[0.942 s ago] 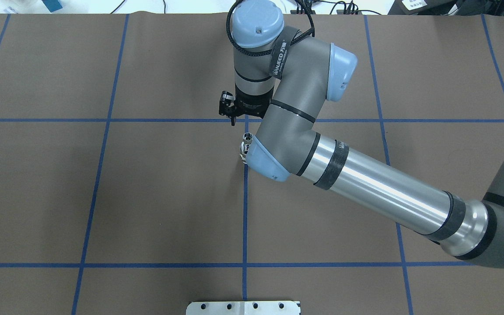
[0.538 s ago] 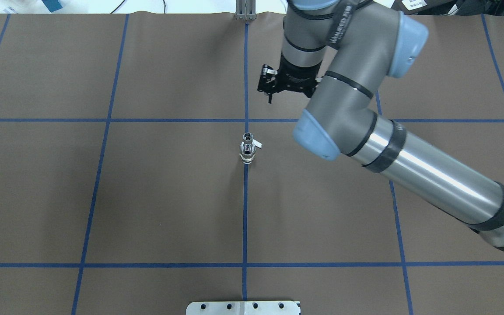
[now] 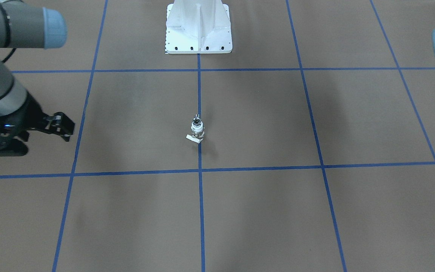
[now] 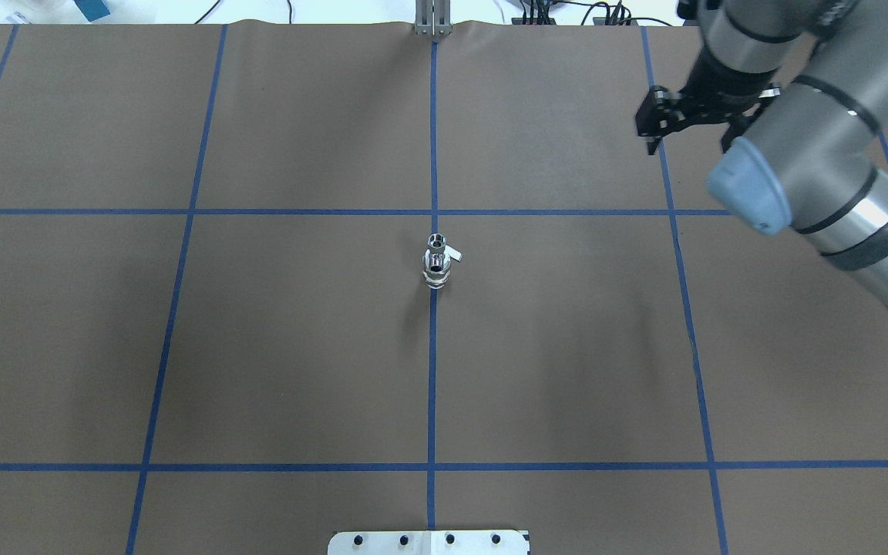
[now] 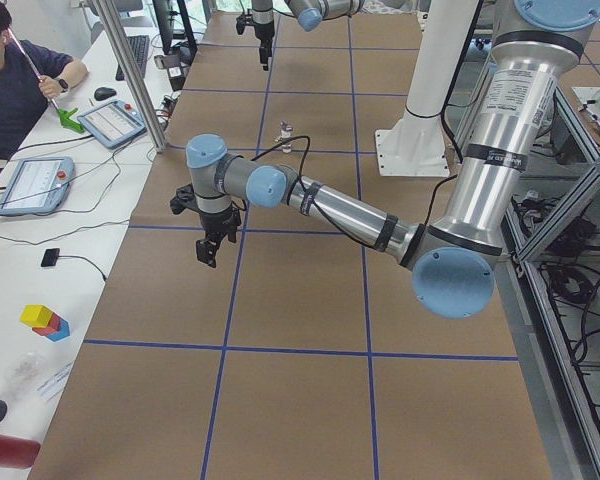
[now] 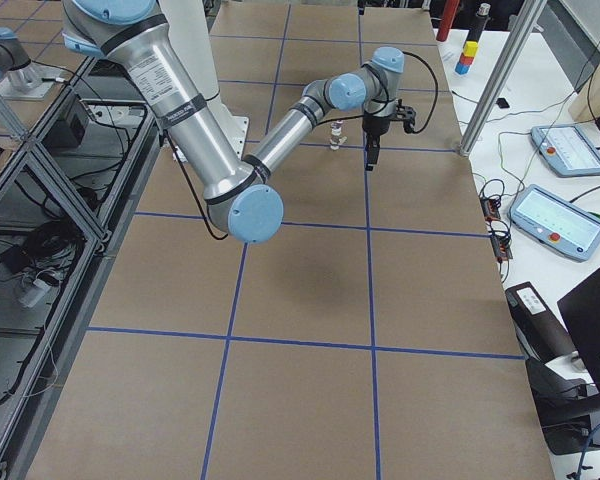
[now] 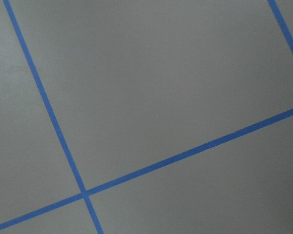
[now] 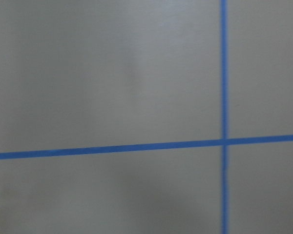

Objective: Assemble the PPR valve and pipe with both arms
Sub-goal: 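Open the right gripper and lift it away from the valve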

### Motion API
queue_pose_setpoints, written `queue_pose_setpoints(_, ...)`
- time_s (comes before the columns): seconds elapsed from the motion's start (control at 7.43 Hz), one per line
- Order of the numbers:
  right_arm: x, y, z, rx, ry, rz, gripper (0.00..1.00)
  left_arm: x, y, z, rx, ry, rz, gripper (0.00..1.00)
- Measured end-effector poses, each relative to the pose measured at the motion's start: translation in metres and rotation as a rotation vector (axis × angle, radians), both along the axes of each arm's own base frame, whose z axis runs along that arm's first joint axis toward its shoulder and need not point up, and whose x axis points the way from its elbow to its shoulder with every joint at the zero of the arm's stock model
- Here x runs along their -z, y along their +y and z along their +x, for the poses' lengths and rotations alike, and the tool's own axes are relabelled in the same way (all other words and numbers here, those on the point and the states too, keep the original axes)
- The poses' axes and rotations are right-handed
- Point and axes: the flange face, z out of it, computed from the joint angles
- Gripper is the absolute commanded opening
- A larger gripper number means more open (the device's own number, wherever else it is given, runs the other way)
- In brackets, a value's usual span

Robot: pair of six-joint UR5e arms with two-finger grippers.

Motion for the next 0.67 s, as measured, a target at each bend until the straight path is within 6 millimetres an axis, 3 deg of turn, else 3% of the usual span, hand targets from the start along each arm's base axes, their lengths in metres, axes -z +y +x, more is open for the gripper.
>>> queue_pose_setpoints(0.27,-0.073,0.002,0.082,0.062,-0.001,0.016,1.00,-0.032,0.002,-0.028,-0.007,0.016,-0.022,1.00)
queue_pose_setpoints(0.4,-0.097,0.008,0.112,0.070,-0.010,0.012,1.00,-0.043,0.002,-0.031,-0.006,0.016,-0.039,1.00)
queue_pose_setpoints(0.67,-0.137,0.026,0.150,0.064,-0.033,0.003,1.00,-0.060,0.007,-0.049,0.040,0.014,-0.085,1.00)
